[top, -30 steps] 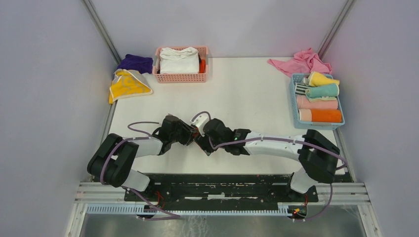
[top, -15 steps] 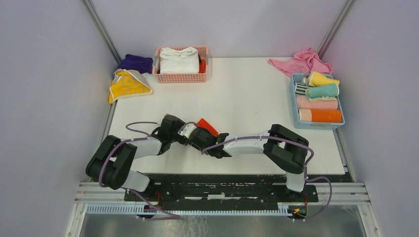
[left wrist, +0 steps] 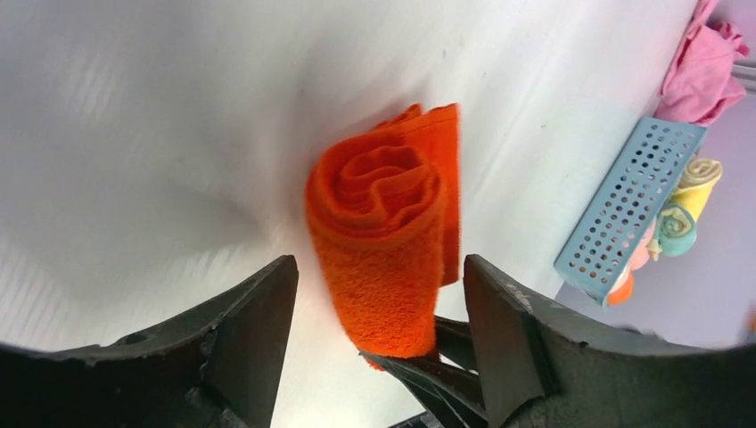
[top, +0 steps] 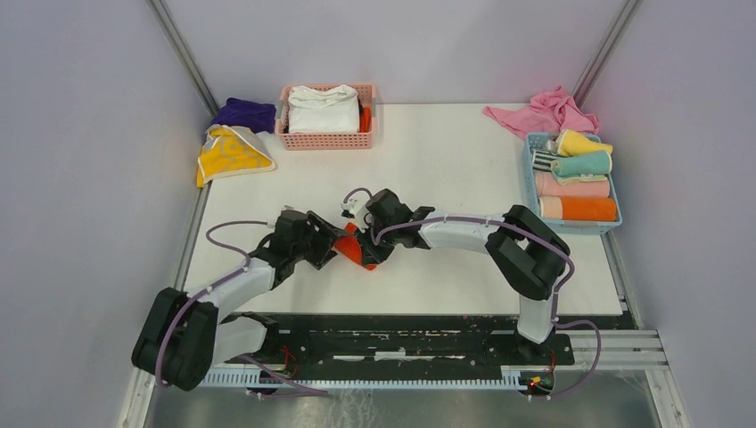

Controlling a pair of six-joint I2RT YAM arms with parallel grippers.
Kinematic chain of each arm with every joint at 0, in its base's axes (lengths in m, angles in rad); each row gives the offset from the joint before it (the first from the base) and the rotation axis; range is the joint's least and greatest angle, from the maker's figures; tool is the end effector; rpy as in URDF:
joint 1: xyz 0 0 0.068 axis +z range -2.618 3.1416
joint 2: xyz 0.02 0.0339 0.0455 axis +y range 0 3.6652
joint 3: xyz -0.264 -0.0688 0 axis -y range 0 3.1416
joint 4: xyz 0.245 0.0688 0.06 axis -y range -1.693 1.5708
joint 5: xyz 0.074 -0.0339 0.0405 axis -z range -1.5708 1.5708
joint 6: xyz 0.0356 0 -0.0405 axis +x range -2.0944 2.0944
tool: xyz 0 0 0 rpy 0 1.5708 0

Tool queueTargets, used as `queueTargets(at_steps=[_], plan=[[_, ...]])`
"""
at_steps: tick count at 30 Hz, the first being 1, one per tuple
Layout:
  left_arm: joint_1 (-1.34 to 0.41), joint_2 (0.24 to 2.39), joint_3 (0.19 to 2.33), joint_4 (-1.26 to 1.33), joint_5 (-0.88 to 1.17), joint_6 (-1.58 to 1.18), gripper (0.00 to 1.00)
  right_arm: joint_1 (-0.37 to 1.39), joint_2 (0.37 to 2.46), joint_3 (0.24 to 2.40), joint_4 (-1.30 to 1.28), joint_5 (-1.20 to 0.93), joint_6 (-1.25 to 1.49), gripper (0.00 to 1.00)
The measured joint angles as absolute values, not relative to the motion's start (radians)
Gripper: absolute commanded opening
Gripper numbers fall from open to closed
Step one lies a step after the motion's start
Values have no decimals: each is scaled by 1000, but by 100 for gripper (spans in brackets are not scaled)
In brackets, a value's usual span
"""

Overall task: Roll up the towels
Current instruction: Roll the towel at the center of the board.

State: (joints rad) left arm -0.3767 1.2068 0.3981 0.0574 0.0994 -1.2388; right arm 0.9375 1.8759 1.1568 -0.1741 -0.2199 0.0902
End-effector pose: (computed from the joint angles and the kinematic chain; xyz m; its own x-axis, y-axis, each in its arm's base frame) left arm 0.2019 -0.0837 0.1497 -0.6167 -0.7677 -0.1741 -0.4588 0.5303 -0.7130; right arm 0.2253 0.3200 0.1643 -0.5373 -0.5834 -0.6091 -0.8225 0.5220 0.2257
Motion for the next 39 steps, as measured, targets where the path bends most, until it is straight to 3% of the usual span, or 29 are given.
queueTargets(at_steps=[10, 19, 22, 26, 32, 36, 39], plan=[[-371, 991, 305, -22, 81, -1237, 79, 798, 2001, 1179, -154, -792, 301, 13], [-368, 994, 279, -38, 88, -1238, 78, 700, 2151, 1160, 43, -1086, 591, 15], [-368, 1029, 269, -2, 101, -1238, 76, 686, 2182, 1154, 97, -1134, 661, 15], [-368, 1133, 288, 89, 122, -1238, 65, 670, 2222, 1151, 162, -1190, 756, 19], [-368, 1283, 326, 200, 146, -1238, 49, 661, 2238, 1151, 184, -1203, 811, 38], [-368, 1331, 335, 242, 158, -1238, 46, 658, 2223, 1156, 125, -1181, 765, 57], [-368, 1361, 359, 241, 162, -1237, 45, 659, 2160, 1157, 29, -1106, 693, 65]])
